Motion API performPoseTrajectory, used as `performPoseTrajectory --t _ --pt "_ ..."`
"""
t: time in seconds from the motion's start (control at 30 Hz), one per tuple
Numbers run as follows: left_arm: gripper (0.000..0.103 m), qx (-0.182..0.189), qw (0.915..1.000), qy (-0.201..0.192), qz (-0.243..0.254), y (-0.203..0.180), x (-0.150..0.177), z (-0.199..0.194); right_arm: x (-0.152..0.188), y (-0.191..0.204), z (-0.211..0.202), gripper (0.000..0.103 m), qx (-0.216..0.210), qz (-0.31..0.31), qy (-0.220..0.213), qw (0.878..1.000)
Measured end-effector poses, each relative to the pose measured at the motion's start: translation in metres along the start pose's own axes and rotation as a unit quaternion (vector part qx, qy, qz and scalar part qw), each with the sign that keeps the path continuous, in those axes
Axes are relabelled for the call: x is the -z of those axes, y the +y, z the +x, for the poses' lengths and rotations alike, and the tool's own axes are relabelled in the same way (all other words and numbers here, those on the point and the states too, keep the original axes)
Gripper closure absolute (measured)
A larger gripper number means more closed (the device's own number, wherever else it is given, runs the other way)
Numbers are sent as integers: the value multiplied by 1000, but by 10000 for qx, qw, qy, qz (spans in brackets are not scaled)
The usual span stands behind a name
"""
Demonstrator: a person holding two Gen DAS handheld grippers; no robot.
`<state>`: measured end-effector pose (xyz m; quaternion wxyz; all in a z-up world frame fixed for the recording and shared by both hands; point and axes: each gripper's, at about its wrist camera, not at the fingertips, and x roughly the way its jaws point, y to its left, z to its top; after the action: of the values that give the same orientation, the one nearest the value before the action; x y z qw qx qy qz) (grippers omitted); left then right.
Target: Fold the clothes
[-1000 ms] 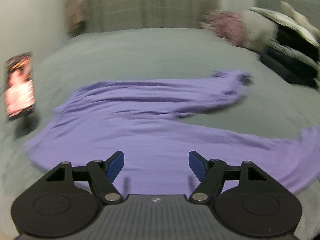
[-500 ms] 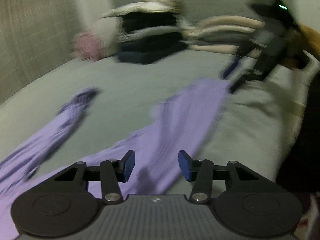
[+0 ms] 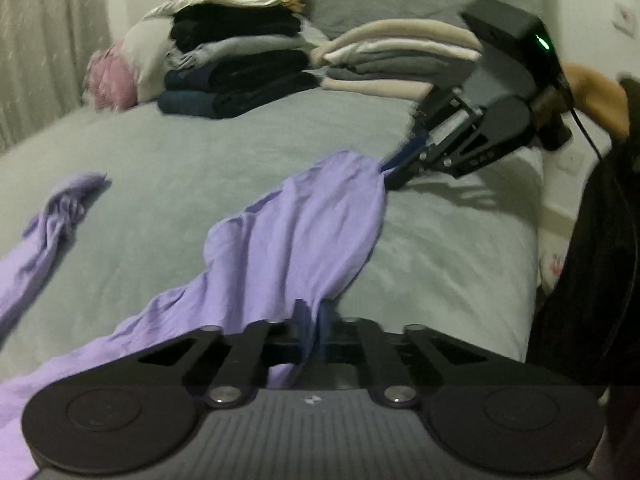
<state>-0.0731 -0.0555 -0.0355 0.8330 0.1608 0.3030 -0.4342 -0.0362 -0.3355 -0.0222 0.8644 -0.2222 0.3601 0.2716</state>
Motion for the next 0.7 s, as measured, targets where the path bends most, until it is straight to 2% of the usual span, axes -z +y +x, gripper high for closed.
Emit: performPoseTrajectory --t 0.07,0.2,0.3,0.4,0.43,0.47,0.53,0.57,0.6,0.63,0.7 --pt "103 205 9994 -23 -267 10 -3 -2 -2 -1 -7 103 20 -52 46 10000" --pt "103 619 9974 -52 -356 13 -8 -12 -1 3 -36 103 -49 -263 33 9996" --pt "103 918 9952 105 -313 10 -8 -14 4 6 -48 103 -158 -316 73 9993" --pt "102 1012 9939 380 -237 4 -3 -7 9 12 -46 103 -343 -428 374 9978" --pt "101 1055 9931 408 -304 6 -3 -6 11 17 -39 99 -481 -496 586 9959" --pt "98 1109 9922 436 -372 8 -4 -5 13 21 -34 95 -578 -555 730 9941" --pt "80 1405 9875 491 -516 15 -7 -9 12 21 -36 91 -598 -565 676 9943" --pt "64 1502 9861 470 -530 16 -8 -12 11 15 -40 79 -628 -371 570 9957" --pt "57 1537 9858 432 -513 18 -9 -15 9 6 -42 71 -613 -90 399 9973" --pt "56 1554 9861 366 -458 18 -10 -20 8 -2 -43 64 -597 192 227 9978" --pt "56 1513 9872 322 -388 20 -10 -28 6 -19 -47 63 -563 755 -116 9955"
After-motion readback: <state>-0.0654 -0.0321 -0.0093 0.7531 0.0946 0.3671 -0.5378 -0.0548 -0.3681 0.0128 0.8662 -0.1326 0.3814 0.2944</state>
